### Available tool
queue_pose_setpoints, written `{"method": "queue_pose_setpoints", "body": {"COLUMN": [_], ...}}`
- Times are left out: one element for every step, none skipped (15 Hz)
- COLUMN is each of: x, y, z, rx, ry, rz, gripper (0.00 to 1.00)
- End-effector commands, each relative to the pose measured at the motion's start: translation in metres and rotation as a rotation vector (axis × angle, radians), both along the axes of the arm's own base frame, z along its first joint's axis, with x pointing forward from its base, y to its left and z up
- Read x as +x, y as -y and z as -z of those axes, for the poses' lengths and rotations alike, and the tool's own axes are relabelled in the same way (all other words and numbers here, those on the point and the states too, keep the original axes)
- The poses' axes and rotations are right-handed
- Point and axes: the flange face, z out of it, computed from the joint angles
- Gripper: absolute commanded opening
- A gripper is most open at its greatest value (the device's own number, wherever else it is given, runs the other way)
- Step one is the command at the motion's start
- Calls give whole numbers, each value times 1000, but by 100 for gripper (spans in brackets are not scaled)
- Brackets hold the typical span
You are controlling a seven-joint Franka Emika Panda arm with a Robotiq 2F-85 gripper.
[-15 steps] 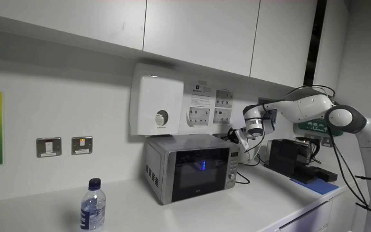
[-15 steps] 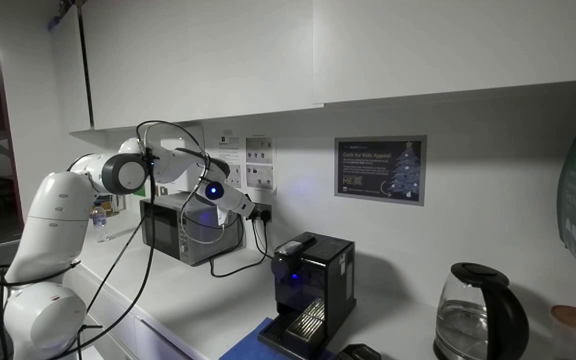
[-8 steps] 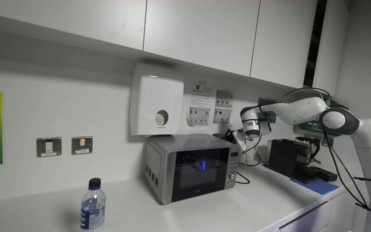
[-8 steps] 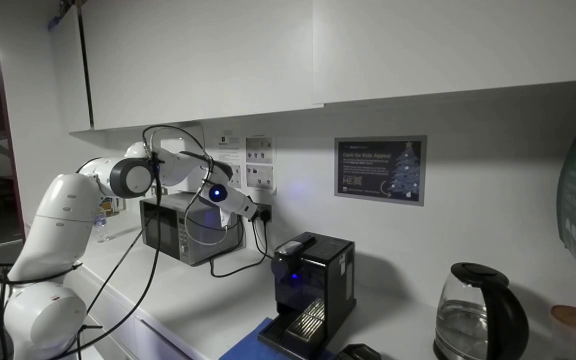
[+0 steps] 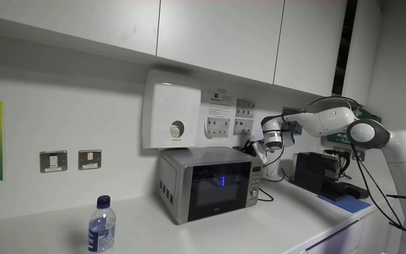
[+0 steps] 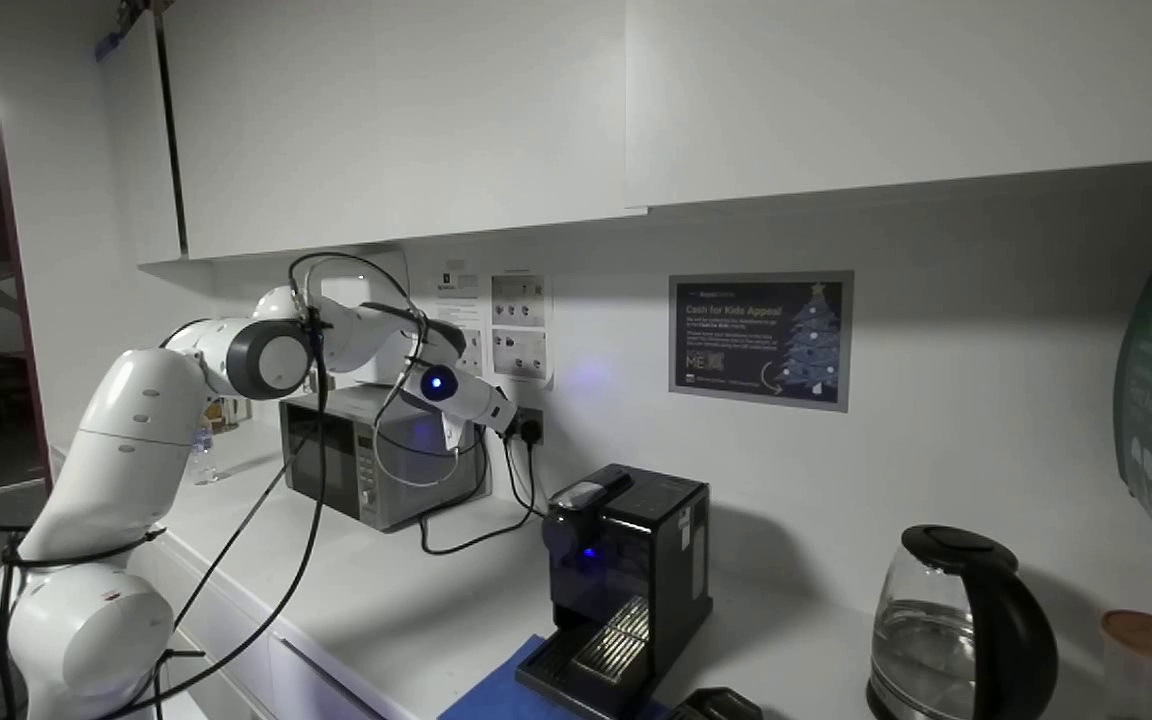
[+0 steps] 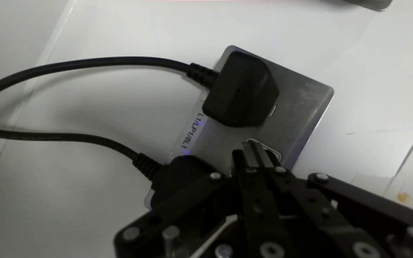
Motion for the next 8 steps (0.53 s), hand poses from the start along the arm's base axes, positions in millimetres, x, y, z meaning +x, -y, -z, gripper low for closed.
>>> {"method": "queue_pose_setpoints", "body": {"x": [7, 8, 8, 9, 9, 10, 10, 10], "y": [-5, -6, -7, -7, -7, -6, -6, -6], "z": [-15, -17, -18, -18, -17, -17, -16, -16], "rx": [-37, -41, -43, -50, -53, -59, -62, -65], "ry": [42, 48, 51, 52, 53, 54, 54, 54], "rz": [4, 3, 1, 1, 0, 0, -1, -1], "gripper": [0, 0, 0, 0, 0, 0, 0, 0]}}
